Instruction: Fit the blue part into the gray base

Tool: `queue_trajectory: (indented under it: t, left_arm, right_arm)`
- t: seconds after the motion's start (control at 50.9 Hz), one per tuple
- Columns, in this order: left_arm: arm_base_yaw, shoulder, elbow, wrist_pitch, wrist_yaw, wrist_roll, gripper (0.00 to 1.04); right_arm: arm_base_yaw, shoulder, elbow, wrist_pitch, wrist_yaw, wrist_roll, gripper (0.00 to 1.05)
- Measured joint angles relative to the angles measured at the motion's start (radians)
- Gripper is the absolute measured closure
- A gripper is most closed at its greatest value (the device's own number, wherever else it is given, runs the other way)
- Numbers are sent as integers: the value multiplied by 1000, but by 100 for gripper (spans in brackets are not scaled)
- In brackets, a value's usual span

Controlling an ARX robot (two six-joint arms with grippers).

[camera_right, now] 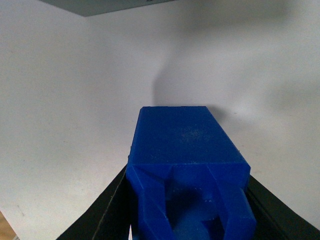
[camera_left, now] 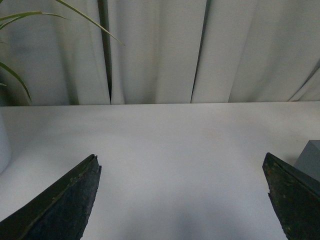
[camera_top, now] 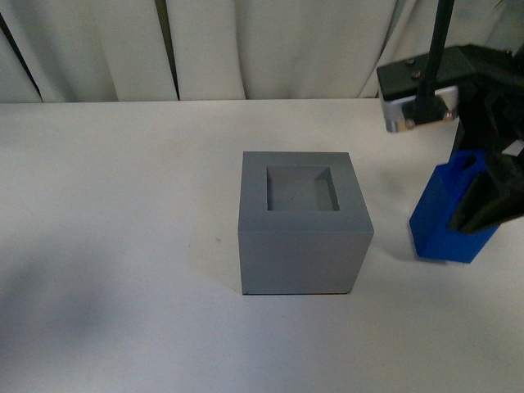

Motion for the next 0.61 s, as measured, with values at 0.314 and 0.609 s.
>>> queue_trajectory:
  t: [0.314,0.609]
  left_arm:
    - [0,0,0,0,0,0,6]
    - [0,0,0,0,0,0,6]
  right_arm:
    - [40,-37,253,-172,-45,-1,58]
    - [164,-8,348,-211,-80,37,58]
